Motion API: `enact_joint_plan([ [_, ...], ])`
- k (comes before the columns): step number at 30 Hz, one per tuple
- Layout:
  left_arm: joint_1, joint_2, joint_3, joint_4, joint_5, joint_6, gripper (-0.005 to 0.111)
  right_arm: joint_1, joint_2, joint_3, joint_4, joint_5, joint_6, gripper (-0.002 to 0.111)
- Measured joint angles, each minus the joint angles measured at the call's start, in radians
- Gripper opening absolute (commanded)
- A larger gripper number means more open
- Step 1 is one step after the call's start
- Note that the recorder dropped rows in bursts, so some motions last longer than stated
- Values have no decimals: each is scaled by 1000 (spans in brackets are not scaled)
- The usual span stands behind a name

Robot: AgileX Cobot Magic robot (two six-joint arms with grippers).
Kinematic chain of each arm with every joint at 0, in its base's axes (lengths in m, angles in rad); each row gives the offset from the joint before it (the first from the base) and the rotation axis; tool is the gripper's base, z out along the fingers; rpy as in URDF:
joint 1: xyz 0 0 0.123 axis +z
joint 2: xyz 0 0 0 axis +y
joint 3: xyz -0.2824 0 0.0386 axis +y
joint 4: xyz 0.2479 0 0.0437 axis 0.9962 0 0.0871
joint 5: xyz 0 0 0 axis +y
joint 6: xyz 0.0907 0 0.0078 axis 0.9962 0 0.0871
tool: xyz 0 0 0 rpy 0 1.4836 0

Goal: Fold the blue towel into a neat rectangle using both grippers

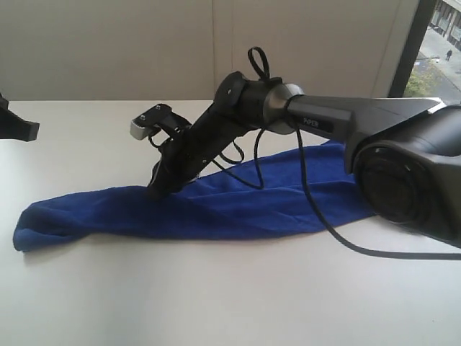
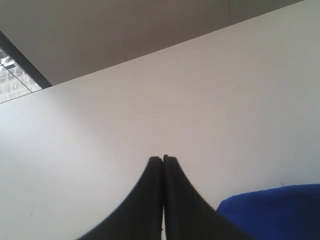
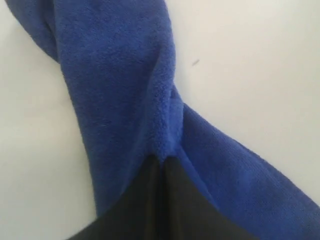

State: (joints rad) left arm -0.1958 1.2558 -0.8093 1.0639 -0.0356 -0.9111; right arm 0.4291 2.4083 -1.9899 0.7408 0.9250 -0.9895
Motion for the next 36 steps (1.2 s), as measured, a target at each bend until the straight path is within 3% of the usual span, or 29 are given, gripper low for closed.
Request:
enact_joint_plan([
  [11,0,0,0,0,0,0,0,62,-71,-2,-20,277,-42,0],
  [25,0,0,0,2,-18,0,0,263,-132,113,-190,289,-10,0],
  [36,0,0,0,2,-50,0,0,334,-164,267,-295,291,28,4],
])
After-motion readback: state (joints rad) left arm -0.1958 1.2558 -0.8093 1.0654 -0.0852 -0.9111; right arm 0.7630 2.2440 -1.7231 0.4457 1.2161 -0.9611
